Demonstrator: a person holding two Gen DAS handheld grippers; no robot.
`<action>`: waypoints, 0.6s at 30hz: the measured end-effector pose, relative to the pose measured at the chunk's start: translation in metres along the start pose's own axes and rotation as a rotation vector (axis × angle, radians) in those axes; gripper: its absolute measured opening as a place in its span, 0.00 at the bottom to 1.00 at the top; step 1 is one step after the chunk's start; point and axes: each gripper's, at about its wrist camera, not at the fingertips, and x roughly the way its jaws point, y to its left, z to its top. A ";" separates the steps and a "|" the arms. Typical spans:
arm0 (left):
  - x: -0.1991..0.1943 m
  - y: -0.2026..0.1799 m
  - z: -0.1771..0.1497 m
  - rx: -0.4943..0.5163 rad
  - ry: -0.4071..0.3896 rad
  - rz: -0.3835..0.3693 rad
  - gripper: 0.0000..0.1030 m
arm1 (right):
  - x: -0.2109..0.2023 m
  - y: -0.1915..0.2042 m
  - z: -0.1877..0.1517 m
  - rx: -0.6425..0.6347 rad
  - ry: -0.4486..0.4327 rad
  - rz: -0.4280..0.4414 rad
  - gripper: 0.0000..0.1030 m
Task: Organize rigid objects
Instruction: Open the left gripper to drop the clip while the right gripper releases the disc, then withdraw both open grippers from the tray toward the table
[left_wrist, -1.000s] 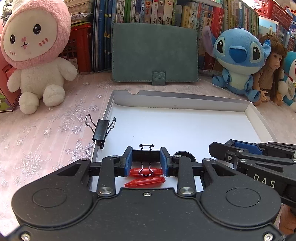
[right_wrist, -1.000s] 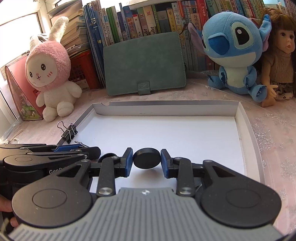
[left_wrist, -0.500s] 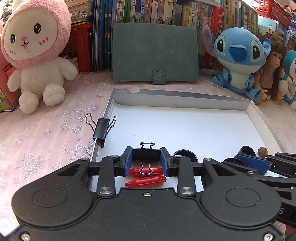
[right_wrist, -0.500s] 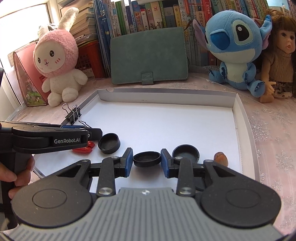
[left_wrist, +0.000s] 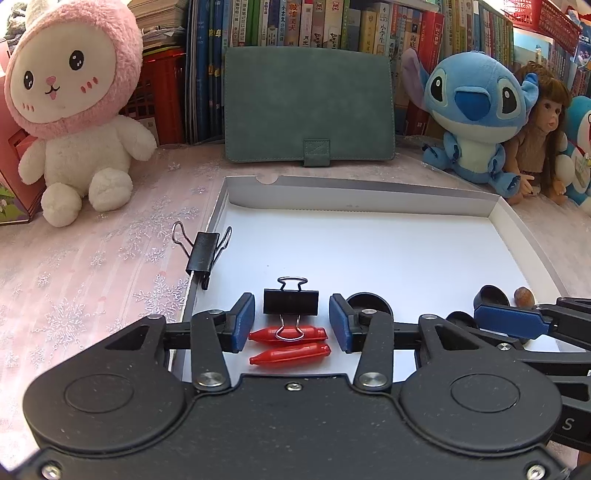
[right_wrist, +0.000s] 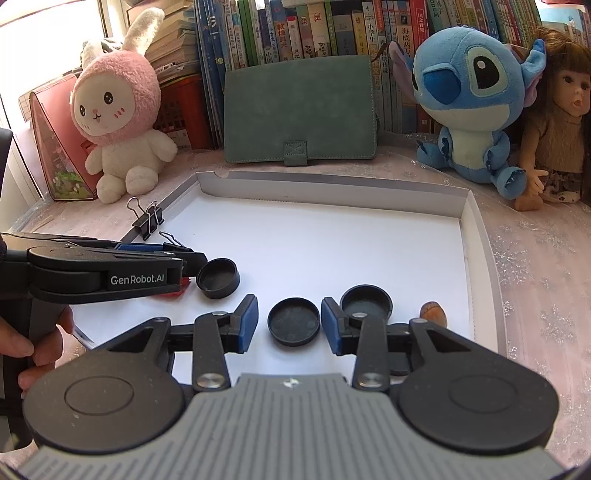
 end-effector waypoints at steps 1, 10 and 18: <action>-0.002 0.000 0.000 0.004 -0.006 0.007 0.50 | -0.001 0.000 0.000 -0.002 -0.002 0.000 0.54; -0.050 0.001 -0.006 0.018 -0.071 0.040 0.79 | -0.024 0.004 0.000 -0.033 -0.059 -0.009 0.70; -0.102 -0.003 -0.032 0.020 -0.145 0.001 0.88 | -0.058 0.011 -0.014 -0.093 -0.128 -0.024 0.85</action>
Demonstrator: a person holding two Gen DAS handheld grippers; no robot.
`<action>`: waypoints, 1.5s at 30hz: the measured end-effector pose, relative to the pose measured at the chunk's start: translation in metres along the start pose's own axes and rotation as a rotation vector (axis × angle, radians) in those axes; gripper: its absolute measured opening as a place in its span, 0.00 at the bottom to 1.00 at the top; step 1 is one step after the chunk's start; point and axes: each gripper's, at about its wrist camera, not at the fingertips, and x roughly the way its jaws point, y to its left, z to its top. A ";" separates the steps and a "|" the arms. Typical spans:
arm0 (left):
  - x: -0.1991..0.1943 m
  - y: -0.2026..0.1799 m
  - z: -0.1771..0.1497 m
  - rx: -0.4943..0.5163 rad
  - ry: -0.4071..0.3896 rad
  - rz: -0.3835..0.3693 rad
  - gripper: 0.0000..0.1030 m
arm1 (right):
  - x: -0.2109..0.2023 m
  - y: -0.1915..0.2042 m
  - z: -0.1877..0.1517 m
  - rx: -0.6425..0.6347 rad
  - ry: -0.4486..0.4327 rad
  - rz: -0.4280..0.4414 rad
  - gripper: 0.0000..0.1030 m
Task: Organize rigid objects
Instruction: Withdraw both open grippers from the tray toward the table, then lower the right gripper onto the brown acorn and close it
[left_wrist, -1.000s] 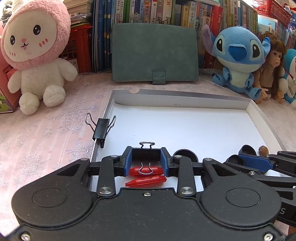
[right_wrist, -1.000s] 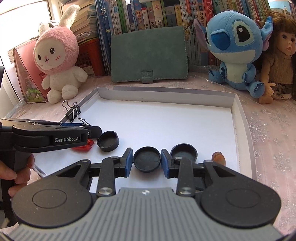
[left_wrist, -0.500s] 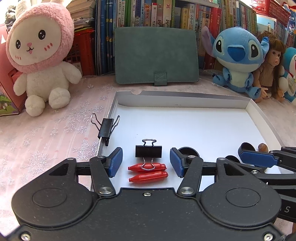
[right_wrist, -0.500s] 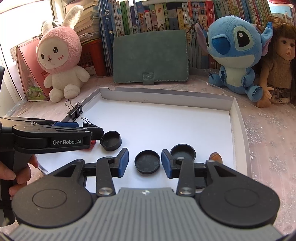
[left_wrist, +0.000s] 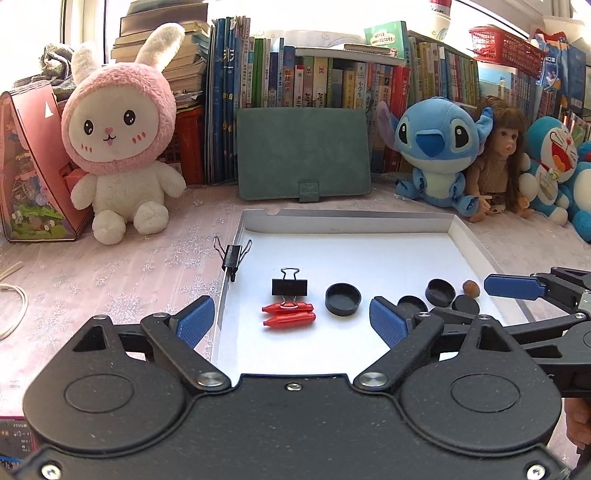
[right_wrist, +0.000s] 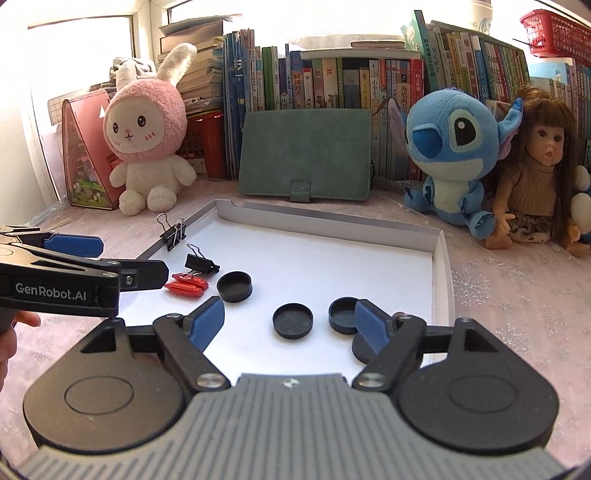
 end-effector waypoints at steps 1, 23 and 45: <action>-0.006 -0.001 -0.004 -0.002 -0.006 0.001 0.88 | -0.004 0.002 -0.002 -0.012 -0.007 -0.002 0.85; -0.072 -0.017 -0.083 0.026 -0.056 -0.057 0.89 | -0.075 -0.008 -0.060 0.015 -0.072 0.004 0.92; -0.078 -0.018 -0.115 0.045 -0.026 -0.088 0.83 | -0.101 0.021 -0.098 -0.130 -0.086 0.023 0.93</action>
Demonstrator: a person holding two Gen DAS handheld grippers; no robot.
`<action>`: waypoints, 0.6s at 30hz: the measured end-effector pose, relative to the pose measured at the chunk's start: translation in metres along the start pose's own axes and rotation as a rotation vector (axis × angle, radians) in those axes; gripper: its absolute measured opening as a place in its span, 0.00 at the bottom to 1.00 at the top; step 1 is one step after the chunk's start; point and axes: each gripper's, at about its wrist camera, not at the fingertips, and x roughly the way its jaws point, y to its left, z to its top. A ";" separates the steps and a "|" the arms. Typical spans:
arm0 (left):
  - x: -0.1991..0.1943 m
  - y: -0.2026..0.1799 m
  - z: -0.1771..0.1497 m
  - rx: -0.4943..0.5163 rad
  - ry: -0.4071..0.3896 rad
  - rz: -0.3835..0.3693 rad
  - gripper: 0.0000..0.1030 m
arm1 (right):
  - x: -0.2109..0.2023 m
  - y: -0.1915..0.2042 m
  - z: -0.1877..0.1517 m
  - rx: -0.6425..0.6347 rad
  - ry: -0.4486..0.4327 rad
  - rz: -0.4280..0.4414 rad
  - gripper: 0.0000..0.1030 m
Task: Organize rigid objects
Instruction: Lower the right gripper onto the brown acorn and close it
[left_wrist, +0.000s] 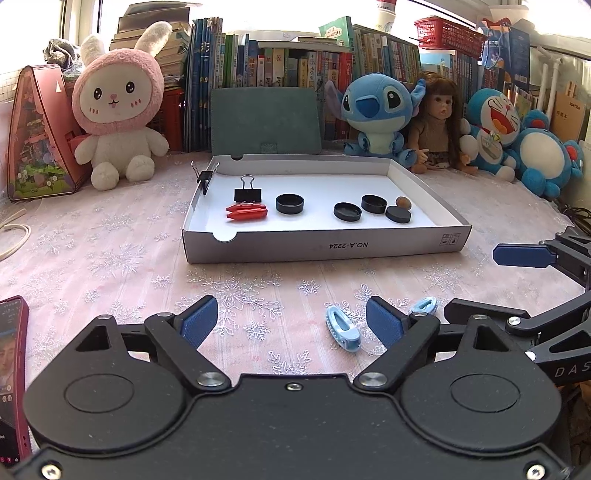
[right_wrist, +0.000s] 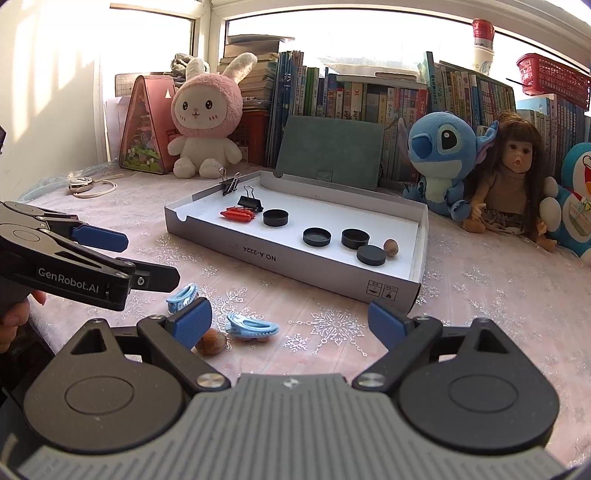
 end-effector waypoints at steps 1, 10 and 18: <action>0.000 0.000 -0.001 -0.001 0.000 -0.001 0.82 | 0.000 0.000 -0.001 0.000 0.001 0.002 0.93; 0.003 -0.001 -0.004 0.003 0.010 -0.005 0.74 | 0.001 0.006 -0.008 -0.013 0.014 0.015 0.93; 0.005 0.000 -0.006 -0.001 0.026 -0.014 0.61 | 0.004 0.011 -0.011 -0.022 0.028 0.032 0.87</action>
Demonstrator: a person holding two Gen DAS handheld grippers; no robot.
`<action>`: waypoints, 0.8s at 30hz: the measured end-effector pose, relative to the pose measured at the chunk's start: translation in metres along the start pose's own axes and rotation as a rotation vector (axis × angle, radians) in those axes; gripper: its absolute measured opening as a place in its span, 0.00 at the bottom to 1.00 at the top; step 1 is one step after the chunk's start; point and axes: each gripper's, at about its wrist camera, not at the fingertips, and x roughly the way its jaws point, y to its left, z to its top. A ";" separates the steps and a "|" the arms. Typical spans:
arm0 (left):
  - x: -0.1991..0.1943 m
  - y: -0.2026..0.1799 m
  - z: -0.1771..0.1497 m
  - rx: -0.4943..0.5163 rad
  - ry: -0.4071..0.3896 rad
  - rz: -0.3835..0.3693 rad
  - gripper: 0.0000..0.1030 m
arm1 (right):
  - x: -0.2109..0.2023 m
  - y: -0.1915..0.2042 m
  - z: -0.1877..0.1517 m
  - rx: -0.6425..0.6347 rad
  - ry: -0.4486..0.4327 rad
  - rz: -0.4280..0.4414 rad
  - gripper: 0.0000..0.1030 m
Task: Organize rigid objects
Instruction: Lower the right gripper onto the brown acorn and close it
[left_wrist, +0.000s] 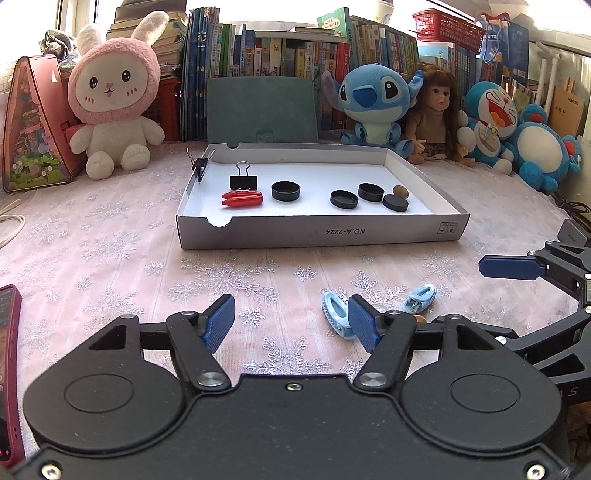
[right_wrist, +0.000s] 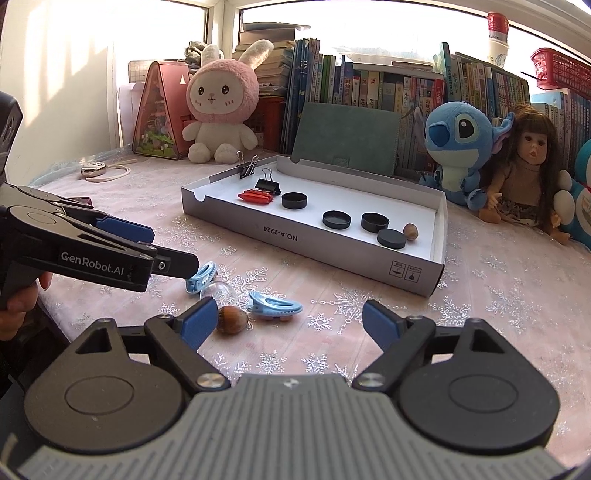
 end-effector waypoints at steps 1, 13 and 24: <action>0.000 0.000 -0.001 0.001 0.002 -0.001 0.58 | 0.000 0.001 0.000 -0.006 0.000 -0.001 0.84; -0.009 -0.001 -0.004 0.002 0.008 -0.031 0.49 | 0.003 0.005 -0.002 -0.013 0.006 0.009 0.71; -0.011 0.001 -0.003 -0.002 0.002 -0.009 0.49 | 0.001 0.021 -0.005 -0.035 0.012 0.109 0.49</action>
